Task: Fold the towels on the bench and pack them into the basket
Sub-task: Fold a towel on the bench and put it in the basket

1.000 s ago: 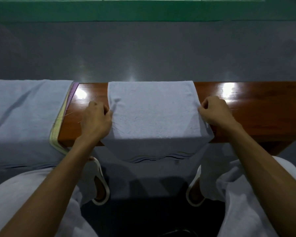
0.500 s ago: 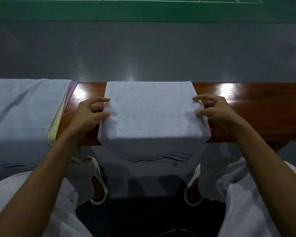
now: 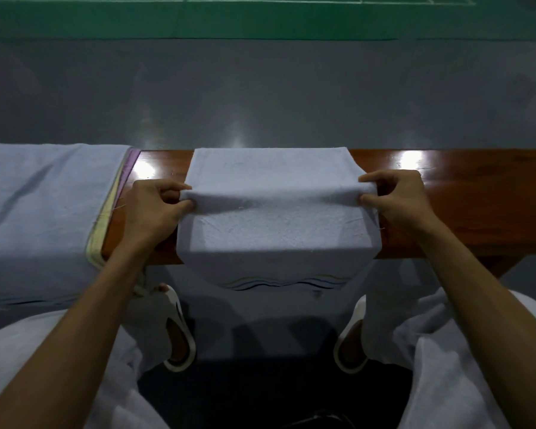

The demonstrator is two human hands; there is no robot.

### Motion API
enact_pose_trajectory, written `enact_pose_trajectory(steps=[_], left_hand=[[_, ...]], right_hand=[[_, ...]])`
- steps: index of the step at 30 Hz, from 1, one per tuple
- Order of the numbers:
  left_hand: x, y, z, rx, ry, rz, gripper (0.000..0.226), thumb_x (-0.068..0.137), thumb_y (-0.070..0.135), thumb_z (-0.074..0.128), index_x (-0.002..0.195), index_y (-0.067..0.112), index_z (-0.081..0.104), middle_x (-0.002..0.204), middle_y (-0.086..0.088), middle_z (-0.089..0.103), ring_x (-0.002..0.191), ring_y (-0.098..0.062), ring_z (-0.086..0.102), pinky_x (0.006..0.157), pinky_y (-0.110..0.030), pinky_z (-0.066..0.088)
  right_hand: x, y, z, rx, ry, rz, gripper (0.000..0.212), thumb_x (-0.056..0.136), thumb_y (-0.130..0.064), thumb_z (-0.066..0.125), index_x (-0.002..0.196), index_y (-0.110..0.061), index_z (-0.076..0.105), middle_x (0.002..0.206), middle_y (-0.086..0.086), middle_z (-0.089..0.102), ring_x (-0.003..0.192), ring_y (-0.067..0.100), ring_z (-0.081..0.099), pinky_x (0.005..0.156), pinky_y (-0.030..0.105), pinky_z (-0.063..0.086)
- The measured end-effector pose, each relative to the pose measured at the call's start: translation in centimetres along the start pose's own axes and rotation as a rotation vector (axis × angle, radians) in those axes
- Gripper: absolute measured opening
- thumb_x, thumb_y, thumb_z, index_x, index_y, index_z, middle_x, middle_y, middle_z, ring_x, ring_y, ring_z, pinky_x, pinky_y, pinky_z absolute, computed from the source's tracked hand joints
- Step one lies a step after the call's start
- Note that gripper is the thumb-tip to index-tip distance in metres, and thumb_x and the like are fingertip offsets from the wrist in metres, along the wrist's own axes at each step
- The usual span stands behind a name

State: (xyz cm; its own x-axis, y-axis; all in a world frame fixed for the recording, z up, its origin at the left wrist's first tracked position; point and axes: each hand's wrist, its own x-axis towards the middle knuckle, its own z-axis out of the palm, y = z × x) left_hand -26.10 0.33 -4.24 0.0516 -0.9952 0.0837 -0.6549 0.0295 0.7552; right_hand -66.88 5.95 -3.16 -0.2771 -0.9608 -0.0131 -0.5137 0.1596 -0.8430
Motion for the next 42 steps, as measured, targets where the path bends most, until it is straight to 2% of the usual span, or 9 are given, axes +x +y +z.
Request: enact_pose_trajectory(steps=[5, 11, 17, 20, 24, 29, 34, 38, 42], left_hand=[[0.0, -0.1, 0.3, 0.057, 0.101, 0.069, 0.023, 0.087, 0.025, 0.081, 0.107, 0.014, 0.078, 0.107, -0.005, 0.075, 0.092, -0.015, 0.067, 0.072, -0.019, 0.050], [0.3, -0.6, 0.3, 0.110, 0.104, 0.122, 0.019, 0.090, 0.025, 0.079, 0.105, 0.013, 0.078, 0.101, -0.007, 0.075, 0.086, -0.016, 0.066, 0.070, -0.016, 0.045], [0.2, -0.1, 0.5, 0.188, 0.171, 0.134, 0.020, 0.096, 0.031, 0.072, 0.105, 0.014, 0.079, 0.091, -0.003, 0.072, 0.076, -0.016, 0.062, 0.069, -0.024, 0.047], [0.2, 0.2, 0.8, 0.093, 0.137, 0.037, 0.022, 0.098, 0.035, 0.068, 0.108, 0.017, 0.076, 0.089, -0.002, 0.075, 0.073, -0.018, 0.068, 0.068, -0.031, 0.055], [0.4, 1.7, 1.0, -0.379, -0.035, -0.323, 0.021, 0.105, 0.027, 0.057, 0.117, 0.012, 0.065, 0.085, -0.010, 0.078, 0.069, -0.021, 0.076, 0.058, -0.027, 0.060], [1.3, 3.9, 0.8, -0.672, -0.179, -0.484, 0.016, 0.110, 0.019, 0.044, 0.115, 0.007, 0.054, 0.108, -0.018, 0.076, 0.092, -0.030, 0.077, 0.080, -0.039, 0.064], [4.6, 6.6, -1.5, -1.051, -0.137, -0.031, 0.014, 0.109, 0.014, 0.044, 0.103, 0.019, 0.055, 0.127, -0.016, 0.068, 0.118, -0.027, 0.068, 0.100, -0.038, 0.055], [5.2, 9.1, -4.5, -1.355, -0.237, 0.223, 0.017, 0.109, 0.009, 0.045, 0.102, 0.016, 0.058, 0.132, -0.011, 0.063, 0.140, -0.033, 0.050, 0.119, -0.044, 0.038], [3.7, 6.8, -4.0, -1.268, -0.265, 0.157, 0.018, 0.108, 0.011, 0.049, 0.101, 0.019, 0.063, 0.130, -0.007, 0.066, 0.137, -0.029, 0.054, 0.115, -0.040, 0.043]], right_hand=[[0.2, 0.7, -0.1, -0.074, -0.001, -0.074, 0.029, 0.087, -0.008, 0.078, 0.115, -0.014, 0.073, 0.110, -0.001, 0.069, 0.103, 0.014, 0.066, 0.085, 0.032, 0.060], [0.6, 1.5, -0.1, -0.281, 0.079, -0.217, 0.019, 0.091, -0.021, 0.076, 0.108, -0.013, 0.077, 0.102, 0.001, 0.070, 0.090, 0.016, 0.064, 0.076, 0.028, 0.058], [0.6, 1.3, -0.2, -0.193, 0.190, -0.053, 0.019, 0.087, -0.029, 0.081, 0.103, -0.020, 0.082, 0.088, -0.006, 0.075, 0.078, 0.013, 0.069, 0.070, 0.037, 0.063], [0.7, 1.0, 0.1, -0.079, 0.228, 0.034, 0.017, 0.087, -0.022, 0.080, 0.103, -0.015, 0.081, 0.084, -0.004, 0.076, 0.070, 0.010, 0.070, 0.063, 0.030, 0.060], [0.6, -0.6, 0.5, 0.182, 0.141, 0.216, 0.012, 0.099, -0.012, 0.064, 0.107, -0.007, 0.071, 0.069, 0.007, 0.073, 0.050, 0.011, 0.066, 0.044, 0.020, 0.051], [1.3, -4.0, 1.8, 0.531, -0.007, 0.392, 0.017, 0.108, -0.005, 0.039, 0.113, 0.000, 0.055, 0.091, 0.017, 0.078, 0.064, 0.028, 0.076, 0.048, 0.026, 0.058], [3.5, -8.1, 0.1, 1.012, 0.005, -0.012, 0.022, 0.104, 0.000, 0.031, 0.119, -0.006, 0.046, 0.103, 0.015, 0.075, 0.104, 0.035, 0.073, 0.082, 0.047, 0.060], [2.3, -11.3, -2.4, 0.970, -0.050, -0.402, 0.011, 0.106, -0.011, 0.034, 0.105, -0.020, 0.040, 0.119, 0.008, 0.063, 0.130, 0.031, 0.059, 0.089, 0.048, 0.055], [1.8, -9.3, -2.2, 0.848, -0.002, -0.335, 0.010, 0.107, -0.011, 0.039, 0.102, -0.019, 0.043, 0.120, 0.008, 0.062, 0.124, 0.030, 0.060, 0.090, 0.047, 0.057]])
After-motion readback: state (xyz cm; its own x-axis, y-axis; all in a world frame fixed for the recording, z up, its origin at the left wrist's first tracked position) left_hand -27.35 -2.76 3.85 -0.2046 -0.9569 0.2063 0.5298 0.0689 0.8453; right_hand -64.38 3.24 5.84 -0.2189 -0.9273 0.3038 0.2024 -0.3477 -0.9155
